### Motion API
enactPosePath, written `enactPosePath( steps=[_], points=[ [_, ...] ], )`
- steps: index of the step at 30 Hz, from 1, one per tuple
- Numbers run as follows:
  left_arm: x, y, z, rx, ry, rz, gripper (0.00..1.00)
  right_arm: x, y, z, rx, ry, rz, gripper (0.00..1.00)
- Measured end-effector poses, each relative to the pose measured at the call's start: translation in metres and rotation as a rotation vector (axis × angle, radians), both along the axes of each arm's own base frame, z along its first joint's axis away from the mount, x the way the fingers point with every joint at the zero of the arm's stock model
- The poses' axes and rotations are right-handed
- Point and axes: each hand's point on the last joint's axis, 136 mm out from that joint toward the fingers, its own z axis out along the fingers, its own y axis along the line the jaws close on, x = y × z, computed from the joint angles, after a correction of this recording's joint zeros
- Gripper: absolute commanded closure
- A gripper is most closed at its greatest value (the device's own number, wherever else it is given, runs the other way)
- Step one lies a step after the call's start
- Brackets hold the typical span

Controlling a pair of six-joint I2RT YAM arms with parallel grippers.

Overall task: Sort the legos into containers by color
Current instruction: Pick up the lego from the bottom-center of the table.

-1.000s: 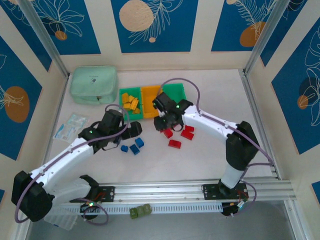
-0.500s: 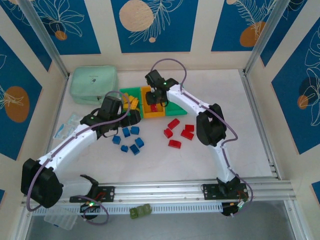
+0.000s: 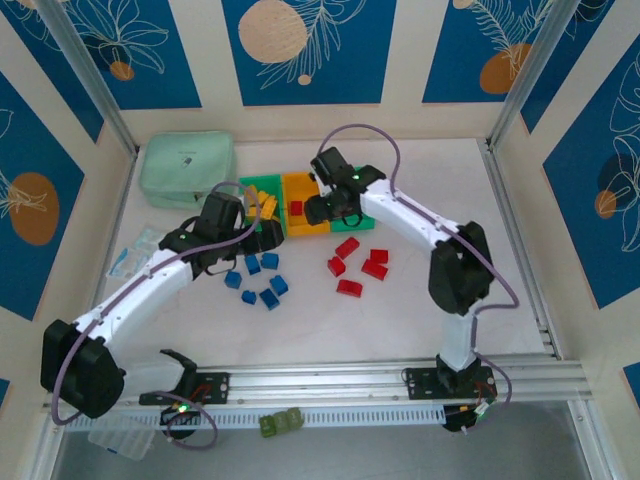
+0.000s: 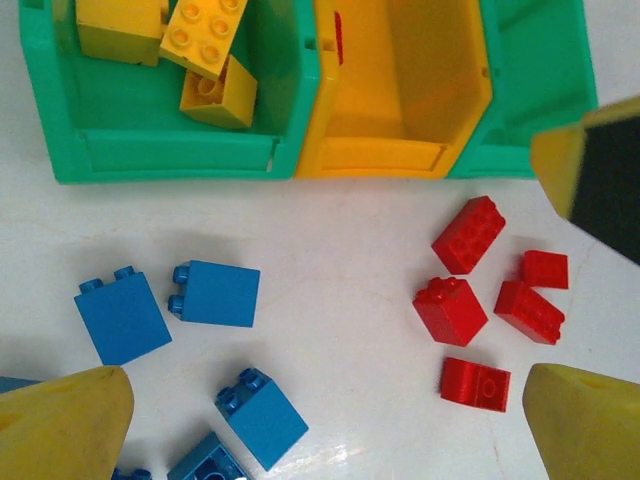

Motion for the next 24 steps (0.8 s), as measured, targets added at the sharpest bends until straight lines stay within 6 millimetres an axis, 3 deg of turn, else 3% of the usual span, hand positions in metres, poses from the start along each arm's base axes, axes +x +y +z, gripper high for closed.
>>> enactPosePath(
  steps=[3,6,16,19,24],
  points=[
    [-0.004,-0.002,0.002,-0.019,0.002,-0.004,0.01,-0.021,-0.009,0.005,0.025,0.011,0.017,0.31],
    [-0.009,-0.008,-0.003,-0.033,0.013,-0.012,0.01,-0.045,-0.02,-0.003,0.036,0.044,0.035,0.29],
    [-0.042,-0.033,-0.04,-0.049,0.104,-0.024,0.01,-0.107,-0.048,-0.068,0.024,0.231,0.017,0.18],
    [-0.046,-0.038,-0.044,-0.053,0.104,-0.012,0.01,-0.116,-0.05,-0.079,0.035,0.259,0.017,0.17],
    [-0.045,-0.043,-0.046,-0.074,0.094,0.02,0.01,-0.113,-0.045,-0.083,0.06,0.256,0.024,0.13]
  ],
)
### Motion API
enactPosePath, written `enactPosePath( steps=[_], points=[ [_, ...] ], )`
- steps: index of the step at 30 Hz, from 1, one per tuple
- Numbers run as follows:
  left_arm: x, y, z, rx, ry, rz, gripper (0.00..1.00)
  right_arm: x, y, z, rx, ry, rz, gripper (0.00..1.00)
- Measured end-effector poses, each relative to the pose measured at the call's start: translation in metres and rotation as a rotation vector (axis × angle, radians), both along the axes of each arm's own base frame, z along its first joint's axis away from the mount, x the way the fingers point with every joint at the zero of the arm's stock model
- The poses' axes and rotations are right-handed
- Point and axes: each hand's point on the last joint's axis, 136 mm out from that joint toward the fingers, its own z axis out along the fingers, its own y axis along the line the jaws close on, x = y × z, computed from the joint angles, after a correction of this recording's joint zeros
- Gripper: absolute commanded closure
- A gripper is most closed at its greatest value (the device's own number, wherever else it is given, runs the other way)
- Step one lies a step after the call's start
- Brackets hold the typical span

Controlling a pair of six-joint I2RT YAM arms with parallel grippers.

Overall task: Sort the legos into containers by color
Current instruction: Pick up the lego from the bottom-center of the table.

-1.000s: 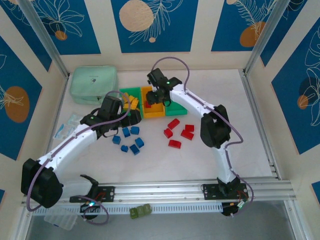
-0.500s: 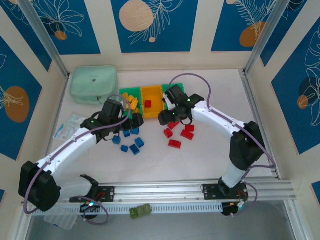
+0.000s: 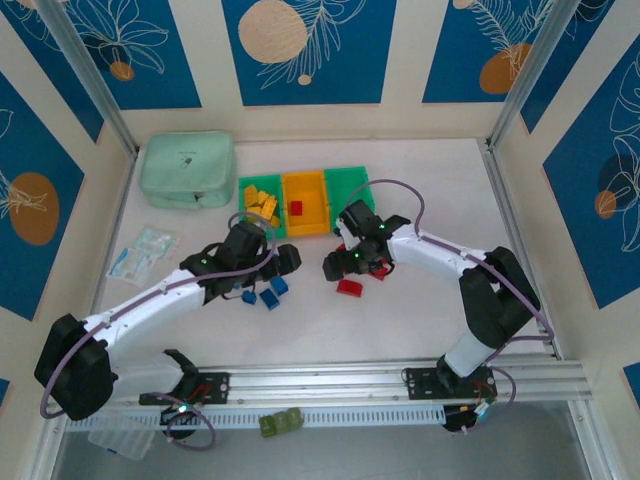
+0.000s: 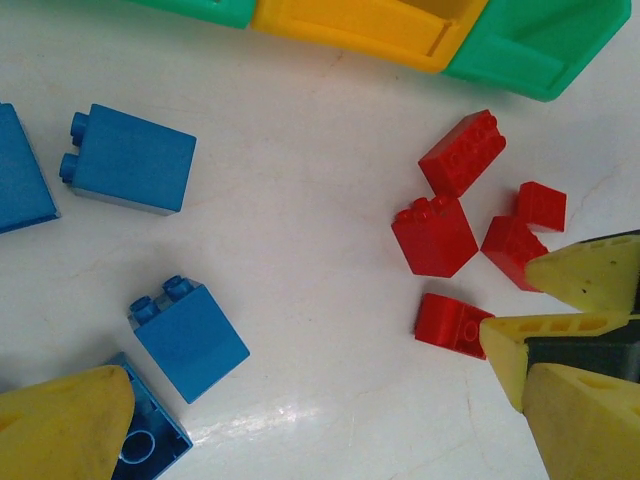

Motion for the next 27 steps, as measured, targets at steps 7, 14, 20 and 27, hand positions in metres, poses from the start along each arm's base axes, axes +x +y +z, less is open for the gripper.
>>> enactPosePath(
  steps=[7,14,20,27],
  points=[
    [0.003,0.0,0.001,-0.004,-0.012,0.03,0.01,0.003,0.007,-0.018,-0.013,0.001,0.022,0.11],
    [0.002,0.006,-0.004,0.028,-0.001,0.044,0.01,-0.025,0.015,-0.041,-0.089,0.028,0.088,0.18],
    [0.001,0.011,-0.006,0.05,0.003,0.057,0.01,-0.045,0.01,-0.05,-0.174,0.029,0.084,0.36],
    [0.002,0.013,-0.006,0.061,-0.002,0.066,0.01,-0.047,-0.002,-0.052,-0.259,0.009,0.038,0.53]
  ],
)
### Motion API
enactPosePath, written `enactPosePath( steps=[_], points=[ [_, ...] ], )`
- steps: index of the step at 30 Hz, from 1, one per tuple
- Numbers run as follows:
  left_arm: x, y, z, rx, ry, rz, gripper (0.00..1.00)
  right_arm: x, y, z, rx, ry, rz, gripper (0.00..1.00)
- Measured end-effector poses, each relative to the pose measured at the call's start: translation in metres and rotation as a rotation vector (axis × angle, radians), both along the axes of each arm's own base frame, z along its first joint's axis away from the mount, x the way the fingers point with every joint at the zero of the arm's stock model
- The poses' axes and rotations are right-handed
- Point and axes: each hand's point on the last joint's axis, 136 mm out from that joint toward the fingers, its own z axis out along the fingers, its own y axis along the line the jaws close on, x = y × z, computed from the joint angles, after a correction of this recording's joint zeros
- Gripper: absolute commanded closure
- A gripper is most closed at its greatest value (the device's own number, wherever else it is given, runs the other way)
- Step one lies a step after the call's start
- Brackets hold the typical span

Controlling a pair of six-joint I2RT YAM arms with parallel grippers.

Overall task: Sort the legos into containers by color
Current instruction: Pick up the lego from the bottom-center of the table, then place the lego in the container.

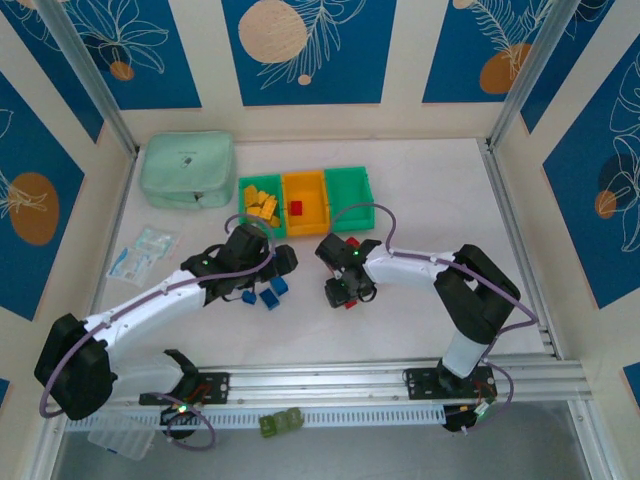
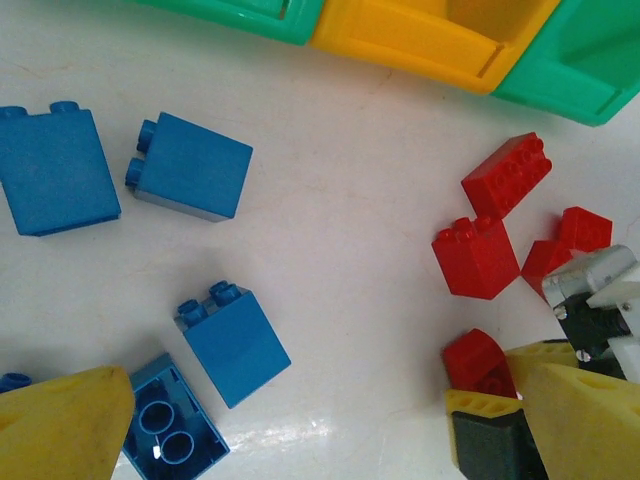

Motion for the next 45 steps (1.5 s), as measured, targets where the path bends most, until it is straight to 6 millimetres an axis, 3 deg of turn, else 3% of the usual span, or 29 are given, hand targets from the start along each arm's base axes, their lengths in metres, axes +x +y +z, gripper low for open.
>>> enactPosePath(
  steps=[8,13,18,24,29,34,36,39,45],
  points=[
    [0.001,0.003,-0.001,0.017,-0.006,0.003,0.01,0.002,-0.002,0.005,-0.028,-0.017,0.0,0.65],
    [0.001,0.006,0.003,0.041,-0.014,-0.005,0.01,0.016,0.013,0.033,0.036,-0.075,0.008,0.68],
    [0.006,0.009,0.015,0.046,-0.049,-0.013,0.01,0.047,0.031,0.071,0.12,-0.157,-0.011,0.69],
    [0.021,0.016,0.035,0.052,-0.087,-0.026,0.01,0.113,0.043,0.108,0.192,-0.264,-0.059,0.69],
    [0.036,0.02,0.053,0.057,-0.114,-0.043,0.01,0.167,0.054,0.102,0.19,-0.296,-0.091,0.69],
    [0.042,0.023,0.051,0.064,-0.106,-0.047,0.01,0.213,0.065,0.087,0.166,-0.321,-0.109,0.68],
    [0.042,0.022,0.049,0.063,-0.1,-0.05,0.01,0.225,0.068,0.086,0.167,-0.325,-0.114,0.6],
    [0.042,0.022,0.047,0.065,-0.094,-0.05,0.01,0.239,0.074,0.09,0.172,-0.341,-0.111,0.47],
    [0.041,0.018,0.047,0.05,-0.083,-0.066,0.01,0.237,0.072,0.099,0.174,-0.351,-0.104,0.43]
  ],
)
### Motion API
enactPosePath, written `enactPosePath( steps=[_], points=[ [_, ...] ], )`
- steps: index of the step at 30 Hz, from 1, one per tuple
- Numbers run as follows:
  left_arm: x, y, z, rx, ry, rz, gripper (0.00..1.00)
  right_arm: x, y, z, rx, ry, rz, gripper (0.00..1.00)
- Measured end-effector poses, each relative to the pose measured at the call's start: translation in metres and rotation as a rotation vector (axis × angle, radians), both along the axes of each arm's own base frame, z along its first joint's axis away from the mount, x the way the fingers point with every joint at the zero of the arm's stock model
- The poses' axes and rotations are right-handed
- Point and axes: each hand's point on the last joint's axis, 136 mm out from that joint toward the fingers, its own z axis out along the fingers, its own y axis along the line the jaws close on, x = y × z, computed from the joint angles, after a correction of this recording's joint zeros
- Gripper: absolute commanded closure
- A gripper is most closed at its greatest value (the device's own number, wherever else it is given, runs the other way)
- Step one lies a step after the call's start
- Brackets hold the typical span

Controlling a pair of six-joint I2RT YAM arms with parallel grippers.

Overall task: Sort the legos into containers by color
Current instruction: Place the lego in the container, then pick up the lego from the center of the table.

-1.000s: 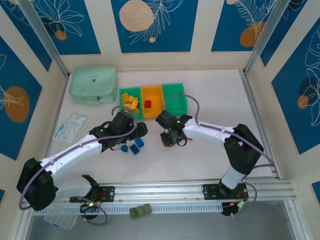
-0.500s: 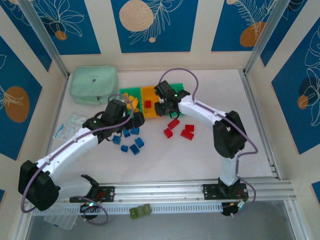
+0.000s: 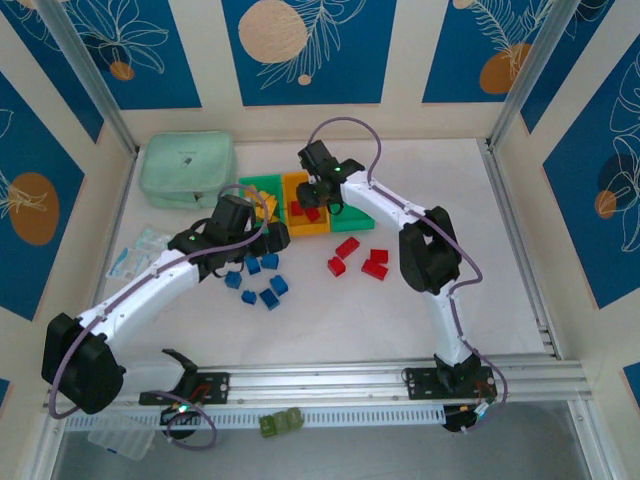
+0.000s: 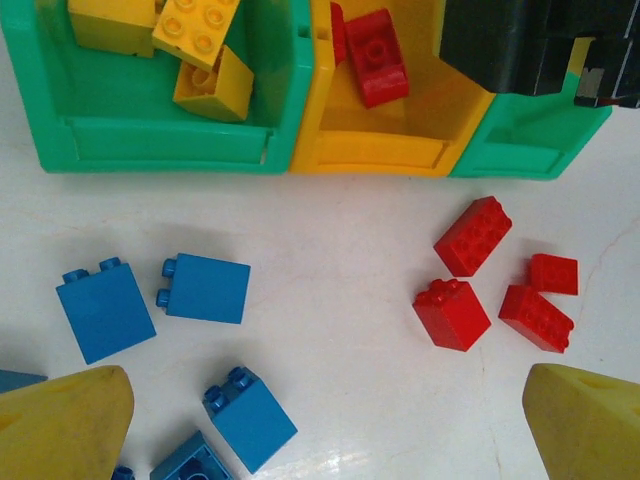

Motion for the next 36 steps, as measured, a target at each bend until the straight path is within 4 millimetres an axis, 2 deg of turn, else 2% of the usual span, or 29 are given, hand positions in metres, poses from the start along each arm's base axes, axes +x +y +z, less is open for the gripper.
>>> enactPosePath(
  steps=[3,10,13,16,22,28,32,36],
  points=[
    [-0.001,-0.001,0.0,-0.005,0.003,-0.006,0.01,-0.02,-0.011,0.002,0.005,0.03,0.005,0.41],
    [-0.004,-0.005,0.002,-0.02,0.005,-0.024,0.01,-0.065,-0.035,0.042,0.076,0.024,0.01,0.37],
    [-0.009,-0.009,0.003,-0.034,0.001,-0.042,0.01,-0.083,-0.043,0.046,0.101,0.035,0.008,0.35],
    [-0.014,-0.015,-0.002,-0.05,-0.001,-0.063,0.01,-0.1,-0.054,0.034,0.102,0.072,-0.01,0.34],
    [-0.029,-0.03,-0.016,-0.062,0.024,-0.101,0.01,-0.134,-0.073,-0.007,0.06,0.184,-0.044,0.31],
    [-0.04,-0.046,-0.02,-0.076,0.023,-0.12,0.01,-0.16,-0.083,-0.028,0.027,0.234,-0.036,0.3],
    [-0.045,-0.045,-0.031,-0.068,0.038,-0.101,0.01,-0.171,-0.086,-0.039,0.008,0.259,-0.029,0.29],
    [-0.046,-0.043,-0.035,-0.059,0.041,-0.075,0.01,-0.176,-0.08,-0.044,0.008,0.259,-0.012,0.29]
  ],
)
